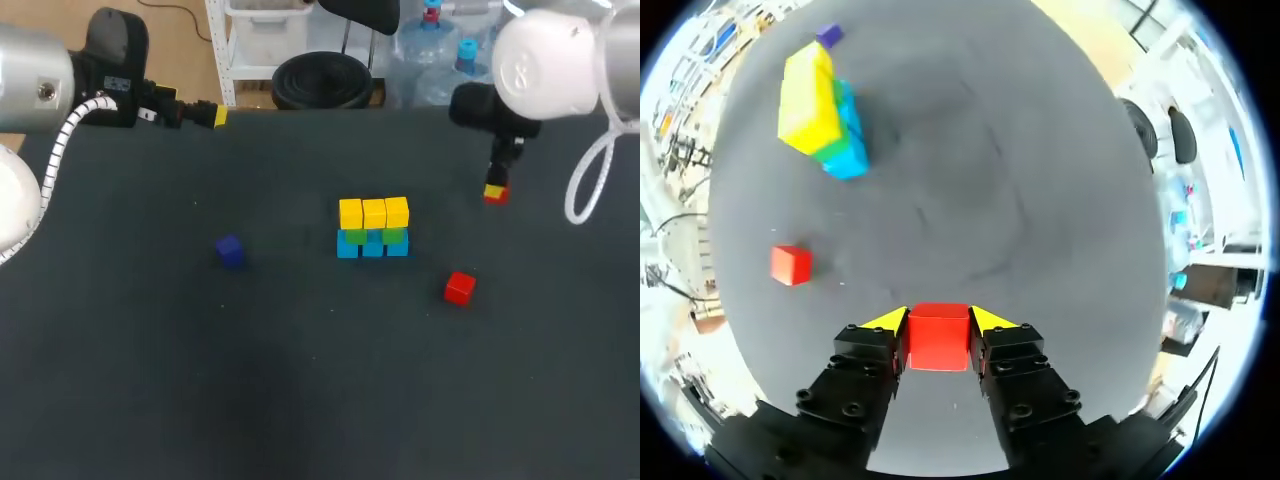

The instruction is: Place the blue cubes, place green cubes on the blue cubes, place the yellow cubes on the green cubes, then place the red cubes on the yellow cubes, and place purple cube on the red cubes.

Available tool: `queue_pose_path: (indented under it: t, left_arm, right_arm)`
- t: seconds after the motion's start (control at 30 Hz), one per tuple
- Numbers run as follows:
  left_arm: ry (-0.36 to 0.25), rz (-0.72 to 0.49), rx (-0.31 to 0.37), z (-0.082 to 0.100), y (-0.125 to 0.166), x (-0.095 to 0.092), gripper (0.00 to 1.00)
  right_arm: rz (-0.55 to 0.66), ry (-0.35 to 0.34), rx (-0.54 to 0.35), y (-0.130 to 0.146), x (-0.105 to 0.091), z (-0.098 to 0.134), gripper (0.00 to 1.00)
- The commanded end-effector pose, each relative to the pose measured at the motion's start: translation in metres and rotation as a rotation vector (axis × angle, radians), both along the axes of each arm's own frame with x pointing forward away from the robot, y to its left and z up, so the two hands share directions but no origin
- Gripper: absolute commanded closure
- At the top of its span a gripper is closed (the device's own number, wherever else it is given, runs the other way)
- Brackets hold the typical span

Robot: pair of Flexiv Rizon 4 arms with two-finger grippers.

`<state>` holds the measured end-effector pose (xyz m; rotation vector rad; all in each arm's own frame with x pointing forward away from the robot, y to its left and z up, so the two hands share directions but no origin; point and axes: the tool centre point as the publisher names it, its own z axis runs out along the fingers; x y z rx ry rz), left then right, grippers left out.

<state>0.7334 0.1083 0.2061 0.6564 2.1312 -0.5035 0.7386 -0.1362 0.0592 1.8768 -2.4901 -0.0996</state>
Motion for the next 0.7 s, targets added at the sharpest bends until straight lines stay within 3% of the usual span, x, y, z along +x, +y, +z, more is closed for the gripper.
queue_pose_path:
  t: [0.03, 0.2, 0.4, 0.7]
  left_arm:
    - [-0.003, -0.005, -0.005, -0.001, 0.001, 0.001, 0.00]
    - [-0.003, -0.005, -0.005, -0.001, 0.001, 0.001, 0.00]
    - [-0.003, -0.005, -0.005, -0.001, 0.001, 0.001, 0.00]
    - [-0.003, -0.005, -0.005, -0.001, 0.001, 0.001, 0.00]
  right_arm:
    - [0.020, -0.015, -0.003, 0.017, -0.013, 0.040, 1.00]
    - [0.020, -0.044, 0.036, 0.034, -0.018, 0.067, 1.00]
    - [0.101, -0.060, 0.058, 0.066, -0.027, 0.091, 1.00]
    - [0.235, -0.040, 0.040, 0.113, -0.038, 0.083, 1.00]
